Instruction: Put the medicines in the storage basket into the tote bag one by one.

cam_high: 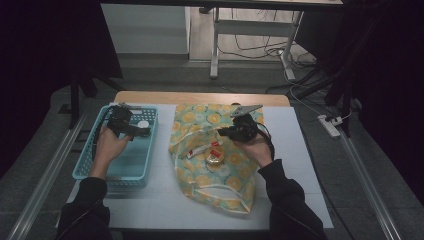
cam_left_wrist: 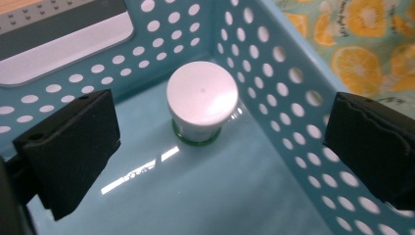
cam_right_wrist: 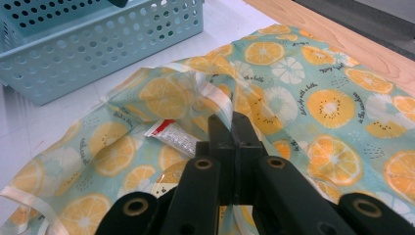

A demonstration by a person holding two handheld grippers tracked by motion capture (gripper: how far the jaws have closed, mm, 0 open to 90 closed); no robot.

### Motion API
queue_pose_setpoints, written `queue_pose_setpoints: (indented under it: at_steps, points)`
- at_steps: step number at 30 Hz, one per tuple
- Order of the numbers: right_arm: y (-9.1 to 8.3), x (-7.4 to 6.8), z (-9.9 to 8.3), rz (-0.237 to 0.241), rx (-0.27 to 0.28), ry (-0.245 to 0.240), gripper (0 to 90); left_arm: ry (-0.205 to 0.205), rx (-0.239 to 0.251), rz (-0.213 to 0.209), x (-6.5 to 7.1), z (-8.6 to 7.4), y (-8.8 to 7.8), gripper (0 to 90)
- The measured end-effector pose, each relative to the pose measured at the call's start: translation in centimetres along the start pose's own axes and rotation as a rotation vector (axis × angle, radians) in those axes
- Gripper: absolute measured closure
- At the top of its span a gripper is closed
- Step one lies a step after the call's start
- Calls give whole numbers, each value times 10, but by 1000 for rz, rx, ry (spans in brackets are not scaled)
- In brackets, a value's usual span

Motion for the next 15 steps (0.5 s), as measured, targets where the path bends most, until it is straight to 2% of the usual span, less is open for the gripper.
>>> queue_pose_setpoints:
  at_steps: [8, 12, 15]
  points:
    - [-1, 0, 0, 1, 4, 0, 900, -7, -49, 20, -7, 4, 16, 9]
    - [-1, 0, 0, 1, 4, 0, 900, 6, -51, 14, -9, 5, 19, 33]
    - [-1, 0, 0, 2, 5, 1, 900, 10, -61, 31, -11, 7, 22, 64]
Point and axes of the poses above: each handheld gripper's, and its own axes: y roughly forward along the jaws, z roughly out of its top, x roughly to its right, the point moved 4 cm from there along y, roughly forward along the jaws, and after that the axes turned 14 degrees about -x, right-handed, at the moved point
